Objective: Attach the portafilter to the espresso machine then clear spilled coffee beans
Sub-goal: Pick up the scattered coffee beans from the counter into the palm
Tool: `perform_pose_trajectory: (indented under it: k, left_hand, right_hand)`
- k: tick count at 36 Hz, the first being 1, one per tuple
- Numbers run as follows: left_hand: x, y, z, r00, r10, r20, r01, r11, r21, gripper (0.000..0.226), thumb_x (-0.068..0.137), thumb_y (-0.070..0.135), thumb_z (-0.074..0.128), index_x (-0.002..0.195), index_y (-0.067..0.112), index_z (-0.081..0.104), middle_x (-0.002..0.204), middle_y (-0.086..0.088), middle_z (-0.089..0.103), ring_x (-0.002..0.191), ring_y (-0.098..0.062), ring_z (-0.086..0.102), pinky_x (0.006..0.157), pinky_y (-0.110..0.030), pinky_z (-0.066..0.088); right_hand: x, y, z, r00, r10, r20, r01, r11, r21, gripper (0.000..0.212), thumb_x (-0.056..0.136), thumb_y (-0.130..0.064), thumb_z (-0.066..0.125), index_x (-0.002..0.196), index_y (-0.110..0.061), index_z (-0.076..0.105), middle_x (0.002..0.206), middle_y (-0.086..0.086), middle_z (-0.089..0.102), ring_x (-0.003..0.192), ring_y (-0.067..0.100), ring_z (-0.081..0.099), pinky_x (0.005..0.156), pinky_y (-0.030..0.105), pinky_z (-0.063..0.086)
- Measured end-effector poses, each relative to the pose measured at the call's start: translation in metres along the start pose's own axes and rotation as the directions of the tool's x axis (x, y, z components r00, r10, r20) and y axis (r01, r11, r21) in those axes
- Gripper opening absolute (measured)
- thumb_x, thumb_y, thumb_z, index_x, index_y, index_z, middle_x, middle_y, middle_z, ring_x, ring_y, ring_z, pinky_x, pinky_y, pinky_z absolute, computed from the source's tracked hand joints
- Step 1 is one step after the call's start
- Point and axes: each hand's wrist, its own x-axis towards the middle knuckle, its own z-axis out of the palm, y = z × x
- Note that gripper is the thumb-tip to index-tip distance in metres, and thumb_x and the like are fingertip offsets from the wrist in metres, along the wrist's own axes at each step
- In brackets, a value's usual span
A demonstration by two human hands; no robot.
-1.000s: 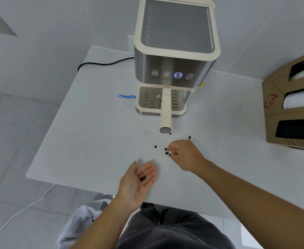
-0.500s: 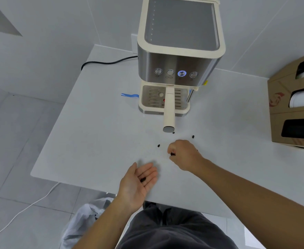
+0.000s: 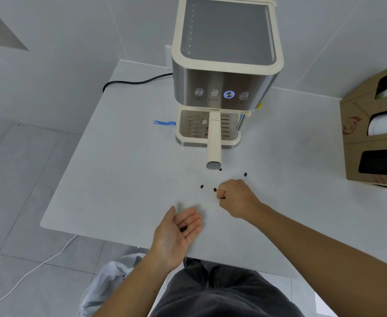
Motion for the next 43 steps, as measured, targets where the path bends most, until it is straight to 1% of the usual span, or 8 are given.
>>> perform_pose_trajectory:
  k: [3,9,16,21,26,29,38,43]
  left_hand:
    - [0.001,-0.001,0.001,1.0,0.001,0.002,-0.001,1.0,0.008,0.053,0.103,0.039,0.038,0.111,-0.005,0.066,0.112,-0.022,0.069,0.107,-0.03,0.065,0.087,-0.038,0.052]
    - [0.002,-0.002,0.005,1.0,-0.004,0.009,0.004,1.0,0.02,0.055,0.103,0.041,0.038,0.113,-0.006,0.065,0.114,-0.022,0.069,0.107,-0.029,0.065,0.089,-0.038,0.051]
    - [0.006,-0.004,0.018,1.0,-0.01,0.015,0.009,0.999,0.052,0.056,0.103,0.042,0.037,0.111,-0.005,0.066,0.113,-0.022,0.069,0.106,-0.029,0.066,0.085,-0.036,0.053]
    - [0.01,-0.007,0.029,0.999,-0.023,0.032,0.02,0.996,0.086,0.057,0.102,0.043,0.038,0.109,-0.005,0.067,0.11,-0.022,0.071,0.105,-0.03,0.068,0.086,-0.037,0.054]
    - [0.013,-0.01,0.039,0.998,-0.023,0.057,0.016,0.993,0.119,0.06,0.103,0.044,0.034,0.115,-0.006,0.066,0.112,-0.022,0.072,0.107,-0.03,0.068,0.093,-0.037,0.053]
    - [0.014,-0.013,0.043,0.995,-0.033,0.096,0.02,0.991,0.136,0.063,0.104,0.044,0.029,0.121,-0.006,0.063,0.12,-0.022,0.068,0.112,-0.03,0.067,0.1,-0.037,0.049]
    - [0.02,-0.018,0.055,0.992,-0.043,0.118,0.024,0.987,0.158,0.063,0.104,0.041,0.03,0.117,-0.011,0.063,0.11,-0.025,0.071,0.097,-0.026,0.073,0.076,-0.03,0.058]
    - [0.019,-0.02,0.06,0.989,-0.043,0.141,0.018,0.985,0.17,0.061,0.105,0.04,0.03,0.11,-0.011,0.064,0.105,-0.026,0.072,0.093,-0.029,0.074,0.089,-0.036,0.052]
  right_hand:
    - [-0.004,-0.001,-0.004,1.0,0.0,0.005,-0.001,0.998,0.063,0.015,0.073,0.005,0.053,0.071,-0.004,0.064,0.074,-0.002,0.058,0.067,0.019,0.054,0.058,0.028,0.045]
    - [-0.015,0.003,-0.011,1.0,0.028,0.001,-0.027,0.971,0.236,0.019,0.079,0.001,0.062,0.091,-0.008,0.075,0.076,-0.011,0.06,0.074,0.013,0.062,0.057,0.018,0.047]
    - [-0.034,0.003,-0.019,0.997,0.077,-0.033,-0.055,0.896,0.442,0.018,0.078,-0.003,0.066,0.085,-0.017,0.074,0.072,-0.006,0.067,0.066,0.012,0.067,0.055,0.017,0.047]
    - [-0.052,-0.005,-0.025,0.996,0.089,-0.03,-0.057,0.827,0.559,0.021,0.077,-0.004,0.067,0.074,-0.025,0.072,0.075,-0.001,0.071,0.079,0.022,0.074,0.056,0.017,0.049]
    - [-0.063,-0.011,-0.026,0.999,0.049,-0.014,-0.031,0.789,0.613,0.02,0.074,-0.004,0.07,0.072,-0.023,0.074,0.075,0.003,0.074,0.072,0.015,0.072,0.074,0.031,0.058]
    - [-0.07,-0.015,-0.025,1.0,0.001,0.004,-0.003,0.77,0.638,0.025,0.076,-0.001,0.067,0.071,-0.025,0.075,0.072,-0.003,0.076,0.073,0.007,0.072,0.079,0.028,0.058]
    - [-0.079,-0.018,-0.021,0.991,-0.131,0.013,0.098,0.802,0.589,0.038,0.078,0.004,0.06,0.099,-0.021,0.079,0.097,-0.009,0.078,0.09,0.001,0.072,0.089,0.023,0.056]
    - [-0.081,-0.011,-0.024,0.991,-0.135,-0.013,0.121,0.832,0.542,0.04,0.079,0.0,0.062,0.1,-0.03,0.078,0.097,-0.012,0.077,0.09,-0.001,0.071,0.087,0.022,0.056]
